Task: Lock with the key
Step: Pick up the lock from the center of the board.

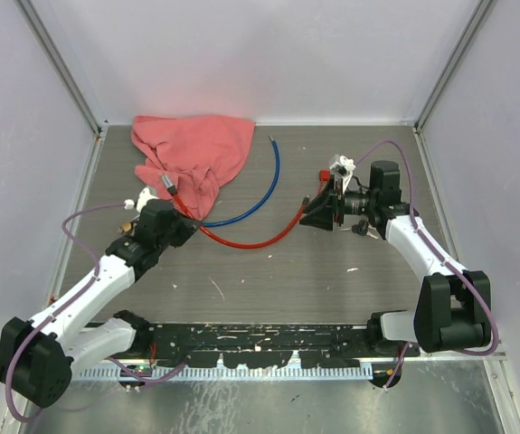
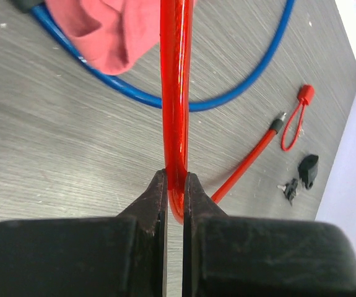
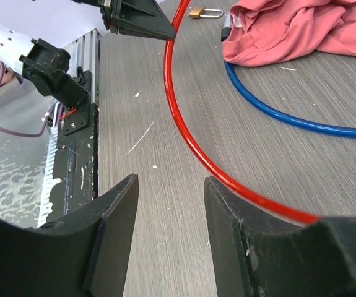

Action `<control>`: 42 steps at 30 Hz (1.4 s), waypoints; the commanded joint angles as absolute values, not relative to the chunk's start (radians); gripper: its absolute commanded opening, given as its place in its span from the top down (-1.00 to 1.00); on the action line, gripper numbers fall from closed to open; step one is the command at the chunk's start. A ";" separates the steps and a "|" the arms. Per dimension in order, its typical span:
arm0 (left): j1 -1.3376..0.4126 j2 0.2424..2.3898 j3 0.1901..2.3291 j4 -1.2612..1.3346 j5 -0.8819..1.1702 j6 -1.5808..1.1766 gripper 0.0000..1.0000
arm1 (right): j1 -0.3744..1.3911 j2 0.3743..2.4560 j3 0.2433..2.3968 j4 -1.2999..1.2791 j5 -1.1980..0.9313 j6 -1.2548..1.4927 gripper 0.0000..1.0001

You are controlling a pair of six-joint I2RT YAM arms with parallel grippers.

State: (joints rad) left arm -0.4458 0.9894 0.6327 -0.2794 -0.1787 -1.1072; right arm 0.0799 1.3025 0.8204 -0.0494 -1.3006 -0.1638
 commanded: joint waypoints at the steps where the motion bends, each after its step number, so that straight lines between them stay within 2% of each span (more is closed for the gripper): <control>1: -0.476 1.008 0.716 -0.142 -0.108 -0.996 1.00 | 0.096 1.289 0.809 0.009 -1.336 -0.201 -0.05; 18: -0.573 1.049 0.771 -0.027 -0.041 -0.789 1.00 | 0.178 1.295 0.764 0.080 -1.284 -0.194 -0.17; 25: -0.636 1.068 0.795 0.047 -0.057 -0.691 1.00 | 0.214 1.307 0.700 0.282 -1.218 -0.020 -0.29; 33: -0.713 1.108 0.818 0.151 -0.046 -0.578 1.00 | 0.267 1.333 0.595 0.619 -1.135 0.208 -0.58; 42: -0.751 1.146 0.826 0.228 -0.052 -0.548 1.00 | 0.329 1.361 0.602 0.645 -1.141 0.233 -0.60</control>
State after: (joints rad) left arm -0.7414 1.1461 0.7666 0.0849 -0.0582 -0.5804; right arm 0.3111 1.3590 0.5858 0.5552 -1.1450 0.2024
